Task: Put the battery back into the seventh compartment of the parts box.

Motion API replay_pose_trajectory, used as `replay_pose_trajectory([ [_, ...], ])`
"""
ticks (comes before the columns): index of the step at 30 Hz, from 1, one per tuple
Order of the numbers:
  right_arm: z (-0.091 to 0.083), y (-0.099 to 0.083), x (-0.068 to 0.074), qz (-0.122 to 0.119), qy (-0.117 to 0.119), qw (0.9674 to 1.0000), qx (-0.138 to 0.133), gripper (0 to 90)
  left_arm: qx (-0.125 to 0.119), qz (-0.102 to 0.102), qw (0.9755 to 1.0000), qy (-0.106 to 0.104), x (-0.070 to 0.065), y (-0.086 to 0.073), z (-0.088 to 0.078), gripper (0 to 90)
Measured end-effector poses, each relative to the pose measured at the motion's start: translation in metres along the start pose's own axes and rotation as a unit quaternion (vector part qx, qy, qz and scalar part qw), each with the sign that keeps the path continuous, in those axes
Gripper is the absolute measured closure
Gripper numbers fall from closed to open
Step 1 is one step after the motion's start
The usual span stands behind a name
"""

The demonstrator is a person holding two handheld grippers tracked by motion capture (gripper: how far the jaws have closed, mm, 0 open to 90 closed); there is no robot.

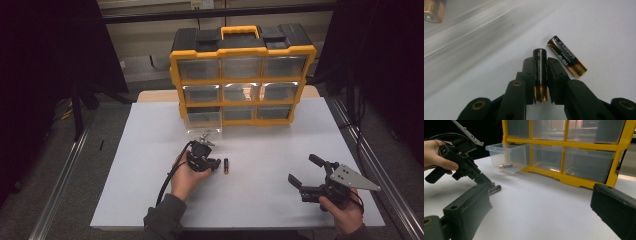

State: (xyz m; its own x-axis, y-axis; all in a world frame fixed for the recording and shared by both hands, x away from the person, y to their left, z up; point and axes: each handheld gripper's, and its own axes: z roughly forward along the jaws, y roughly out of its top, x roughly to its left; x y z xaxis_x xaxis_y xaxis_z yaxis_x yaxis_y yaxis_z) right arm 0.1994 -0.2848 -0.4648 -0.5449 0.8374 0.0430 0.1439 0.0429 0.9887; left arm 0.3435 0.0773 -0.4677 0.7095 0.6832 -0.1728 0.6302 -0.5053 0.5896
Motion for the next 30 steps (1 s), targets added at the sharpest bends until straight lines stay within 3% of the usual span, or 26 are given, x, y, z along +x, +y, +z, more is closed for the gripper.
replay_pose_trajectory([
  [5, 0.001, 0.000, 0.000, 0.004, 0.000, 1.0000, 0.001, 2.1, -0.018, -0.012, 0.9997, -0.016, 0.003, 0.008, -0.017, 77.5],
  [10, 0.000, 0.000, -0.001, 0.002, -0.001, 1.0000, 0.000, 1.9, -0.021, -0.013, 0.9991, -0.035, 0.008, 0.016, -0.031, 77.4],
  [20, 0.001, 0.000, -0.001, 0.006, -0.001, 1.0000, 0.000, 1.9, -0.026, 0.002, 0.9989, -0.039, 0.010, 0.041, -0.055, 77.4],
  [23, 0.001, 0.000, 0.000, 0.008, -0.001, 1.0000, -0.002, 1.9, -0.031, -0.007, 0.9987, -0.040, 0.012, 0.050, -0.062, 77.4],
  [26, 0.000, 0.000, -0.001, 0.009, -0.002, 1.0000, -0.002, 1.9, -0.027, 0.003, 0.9990, -0.034, 0.016, 0.059, -0.071, 77.4],
  [30, 0.000, 0.000, -0.001, 0.010, -0.001, 1.0000, 0.000, 1.9, -0.027, 0.001, 0.9992, -0.030, 0.018, 0.068, -0.077, 77.5],
])
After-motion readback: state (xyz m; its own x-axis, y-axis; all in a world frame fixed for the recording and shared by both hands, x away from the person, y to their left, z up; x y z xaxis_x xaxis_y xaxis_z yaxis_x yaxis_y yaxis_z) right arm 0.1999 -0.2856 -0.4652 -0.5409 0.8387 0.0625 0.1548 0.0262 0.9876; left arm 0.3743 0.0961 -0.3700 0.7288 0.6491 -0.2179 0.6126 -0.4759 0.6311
